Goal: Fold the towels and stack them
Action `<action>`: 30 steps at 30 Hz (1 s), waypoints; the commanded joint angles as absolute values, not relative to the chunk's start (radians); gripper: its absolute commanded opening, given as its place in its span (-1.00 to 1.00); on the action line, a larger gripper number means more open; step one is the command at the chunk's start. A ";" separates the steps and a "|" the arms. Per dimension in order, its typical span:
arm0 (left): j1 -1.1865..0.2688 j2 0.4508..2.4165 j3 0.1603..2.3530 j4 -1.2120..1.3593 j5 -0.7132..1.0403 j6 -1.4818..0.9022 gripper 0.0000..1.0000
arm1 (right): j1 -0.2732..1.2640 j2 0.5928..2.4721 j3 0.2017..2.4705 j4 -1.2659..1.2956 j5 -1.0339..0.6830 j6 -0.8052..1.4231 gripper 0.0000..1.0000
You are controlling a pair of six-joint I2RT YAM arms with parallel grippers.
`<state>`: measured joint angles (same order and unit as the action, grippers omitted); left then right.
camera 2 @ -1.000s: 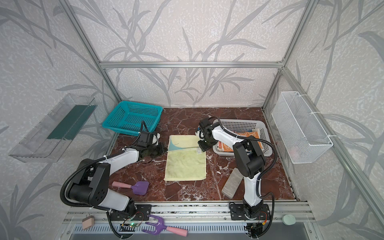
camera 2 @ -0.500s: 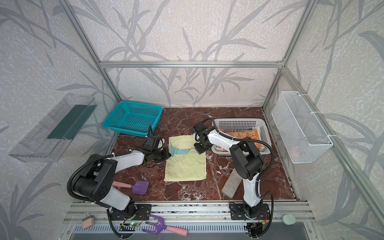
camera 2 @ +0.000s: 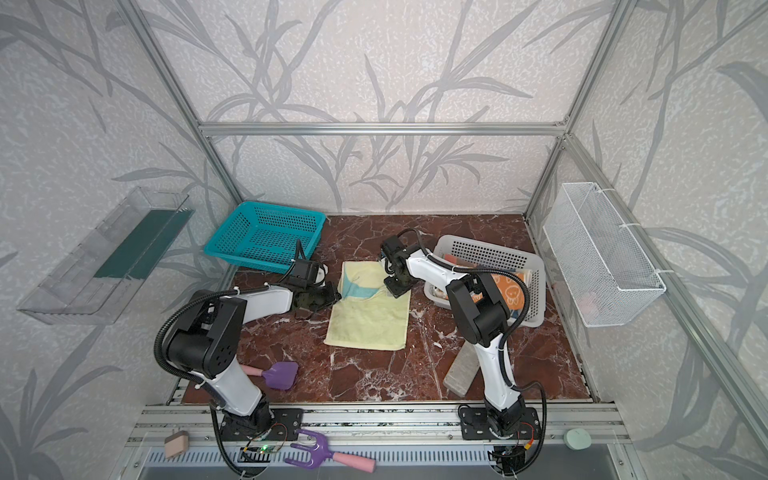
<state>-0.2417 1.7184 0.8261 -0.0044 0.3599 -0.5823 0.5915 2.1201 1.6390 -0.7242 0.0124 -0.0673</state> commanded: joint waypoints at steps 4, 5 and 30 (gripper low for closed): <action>-0.213 1.705 0.814 -0.078 0.326 -0.548 -1.00 | 0.590 2.073 1.687 -0.790 0.016 -0.097 -1.00; -0.210 1.696 0.803 -0.082 0.326 -0.549 -1.00 | 0.591 2.068 1.689 -0.789 0.000 -0.093 -1.00; -0.124 1.087 0.559 -0.426 0.377 -0.518 -1.00 | 0.727 1.752 1.294 -0.719 -0.079 0.060 -1.00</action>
<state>-0.1230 1.0954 0.6811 -0.3328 0.3695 -0.4885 0.7227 1.7248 1.4200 -0.7441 -0.0715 -0.0059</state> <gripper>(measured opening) 0.047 0.057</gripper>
